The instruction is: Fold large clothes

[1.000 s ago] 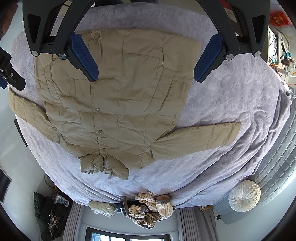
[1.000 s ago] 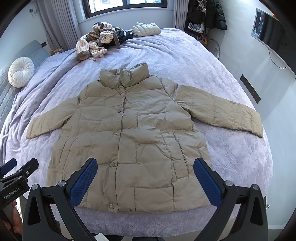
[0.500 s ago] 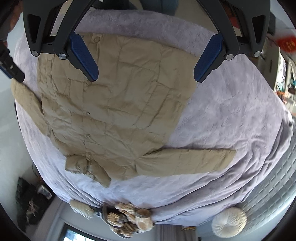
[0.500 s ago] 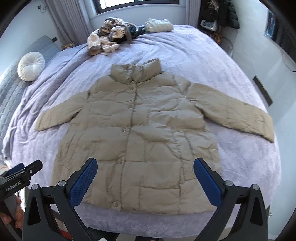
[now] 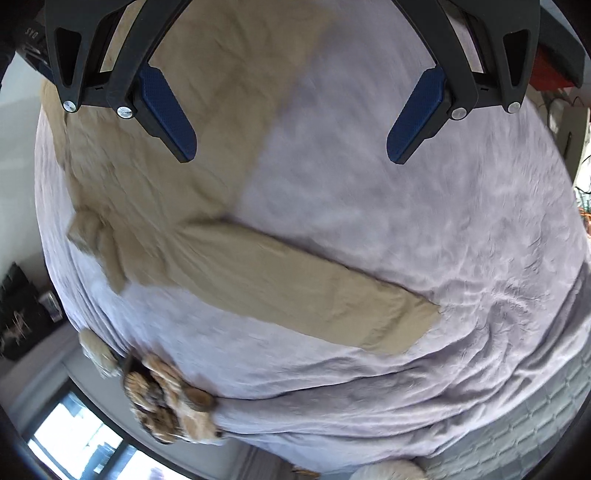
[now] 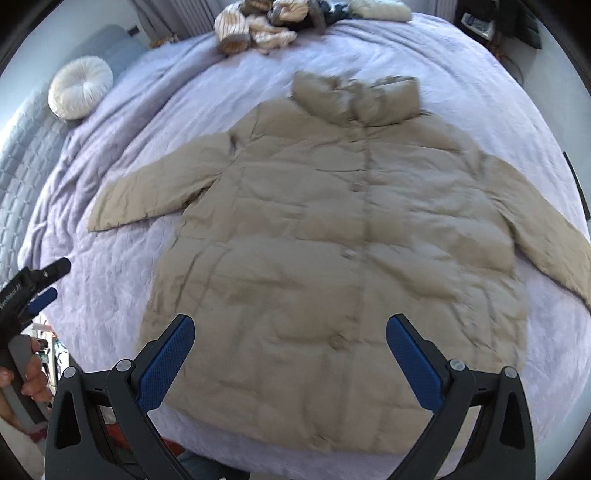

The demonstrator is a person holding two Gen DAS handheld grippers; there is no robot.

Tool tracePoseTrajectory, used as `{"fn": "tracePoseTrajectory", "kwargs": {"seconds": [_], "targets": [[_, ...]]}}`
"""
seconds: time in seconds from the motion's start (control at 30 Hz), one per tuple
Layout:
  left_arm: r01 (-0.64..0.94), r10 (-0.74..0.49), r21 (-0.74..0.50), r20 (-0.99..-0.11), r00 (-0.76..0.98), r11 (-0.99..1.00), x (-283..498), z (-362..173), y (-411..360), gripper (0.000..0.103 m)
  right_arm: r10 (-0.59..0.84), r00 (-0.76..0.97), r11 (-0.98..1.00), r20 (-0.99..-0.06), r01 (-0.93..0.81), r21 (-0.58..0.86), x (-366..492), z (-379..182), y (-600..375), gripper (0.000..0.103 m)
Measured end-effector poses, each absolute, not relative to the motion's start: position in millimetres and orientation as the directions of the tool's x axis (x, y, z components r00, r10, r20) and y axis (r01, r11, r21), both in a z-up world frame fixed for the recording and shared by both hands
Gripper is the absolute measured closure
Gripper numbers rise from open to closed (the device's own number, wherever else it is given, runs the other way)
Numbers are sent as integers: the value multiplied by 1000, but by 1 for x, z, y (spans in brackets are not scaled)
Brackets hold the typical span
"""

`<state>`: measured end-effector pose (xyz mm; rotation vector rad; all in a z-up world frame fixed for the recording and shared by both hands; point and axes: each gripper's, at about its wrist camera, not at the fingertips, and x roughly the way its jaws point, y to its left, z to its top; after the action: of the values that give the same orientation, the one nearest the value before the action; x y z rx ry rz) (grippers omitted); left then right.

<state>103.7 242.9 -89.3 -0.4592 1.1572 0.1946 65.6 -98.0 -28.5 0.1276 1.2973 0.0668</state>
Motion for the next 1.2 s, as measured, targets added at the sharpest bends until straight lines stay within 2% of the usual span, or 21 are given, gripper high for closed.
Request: {"fn": "tracePoseTrajectory", "kwargs": {"seconds": [0.23,0.33,0.37,0.43,0.47,0.5,0.53,0.7,0.73,0.77,0.8,0.87,0.9,1.0,1.2], "targets": [[-448,-172,-361,-897,408,818,167,-165,319,0,152,242,987,-958,20,162,156,-76,-29,0],[-466,-215,-431,-868,447,773,189,-194,342,0,189,250,980,-950,18,200,195,-98,-3,7],[-476,-229,-451,-861,454,755,194,-203,348,0,197,251,978,-948,14,207,203,-103,4,16],[-497,-264,-499,-843,469,710,204,-221,360,0,229,248,972,-941,-4,236,224,-119,18,53],[-506,-277,-518,-834,477,690,209,-230,366,0,246,243,968,-938,-8,251,231,-126,22,64],[-528,-281,-522,-836,471,670,214,-237,370,0,269,237,962,-933,-11,275,240,-135,26,84],[-534,-290,-536,-830,477,654,219,-246,374,0,279,234,959,-931,-9,284,247,-144,28,90],[-545,-270,-552,-815,513,631,242,-264,378,0,267,274,961,-924,-11,275,277,-177,39,90],[-546,-254,-546,-816,520,636,247,-264,377,4,267,258,961,-929,-2,276,280,-188,40,91],[-551,-228,-527,-823,519,647,251,-262,376,25,262,241,962,-935,10,272,284,-198,42,91],[-553,-209,-500,-837,505,666,256,-261,375,37,255,230,964,-939,21,267,286,-207,42,91],[-506,-242,-526,-817,523,683,263,-260,376,93,250,238,964,-939,32,265,285,-218,40,93],[-465,-288,-569,-788,544,678,267,-259,377,96,252,243,963,-937,36,269,285,-219,38,94],[-414,-283,-567,-772,569,712,274,-241,374,96,263,240,960,-935,32,278,286,-219,37,94],[-212,-331,-601,-662,673,771,289,-164,335,97,282,240,954,-929,29,297,288,-222,34,94]]}}
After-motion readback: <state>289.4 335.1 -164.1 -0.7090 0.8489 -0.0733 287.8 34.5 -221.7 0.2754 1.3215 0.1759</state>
